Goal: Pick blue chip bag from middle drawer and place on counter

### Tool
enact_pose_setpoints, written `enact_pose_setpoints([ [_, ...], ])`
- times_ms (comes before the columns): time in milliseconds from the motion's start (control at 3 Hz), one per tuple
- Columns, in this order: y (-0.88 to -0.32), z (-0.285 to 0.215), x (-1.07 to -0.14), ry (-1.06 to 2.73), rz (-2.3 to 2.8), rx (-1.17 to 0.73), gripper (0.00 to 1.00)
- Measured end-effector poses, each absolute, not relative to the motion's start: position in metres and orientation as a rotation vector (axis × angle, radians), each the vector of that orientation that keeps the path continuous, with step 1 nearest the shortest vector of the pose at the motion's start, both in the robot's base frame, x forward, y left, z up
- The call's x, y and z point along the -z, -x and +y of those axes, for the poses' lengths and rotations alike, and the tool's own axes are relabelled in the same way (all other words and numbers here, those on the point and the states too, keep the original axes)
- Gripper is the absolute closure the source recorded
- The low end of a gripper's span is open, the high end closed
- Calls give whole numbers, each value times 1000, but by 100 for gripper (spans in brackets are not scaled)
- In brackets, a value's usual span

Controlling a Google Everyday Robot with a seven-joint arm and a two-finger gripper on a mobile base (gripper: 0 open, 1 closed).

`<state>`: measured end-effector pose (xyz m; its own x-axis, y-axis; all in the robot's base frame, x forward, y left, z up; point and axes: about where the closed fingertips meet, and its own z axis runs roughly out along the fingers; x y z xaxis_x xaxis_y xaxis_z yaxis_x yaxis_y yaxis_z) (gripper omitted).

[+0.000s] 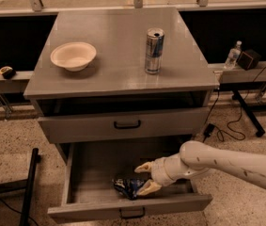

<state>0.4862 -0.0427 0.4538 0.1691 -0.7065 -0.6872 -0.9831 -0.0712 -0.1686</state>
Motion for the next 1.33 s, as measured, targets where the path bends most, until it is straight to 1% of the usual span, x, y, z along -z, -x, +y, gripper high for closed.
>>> enact_pose_setpoints([
  [667, -489, -42, -428, 1798, 1576, -623, 87],
  [1000, -490, -40, -480, 1677, 1441, -677, 100],
  [1333, -462, -46, -579, 1597, 1180, -697, 100],
])
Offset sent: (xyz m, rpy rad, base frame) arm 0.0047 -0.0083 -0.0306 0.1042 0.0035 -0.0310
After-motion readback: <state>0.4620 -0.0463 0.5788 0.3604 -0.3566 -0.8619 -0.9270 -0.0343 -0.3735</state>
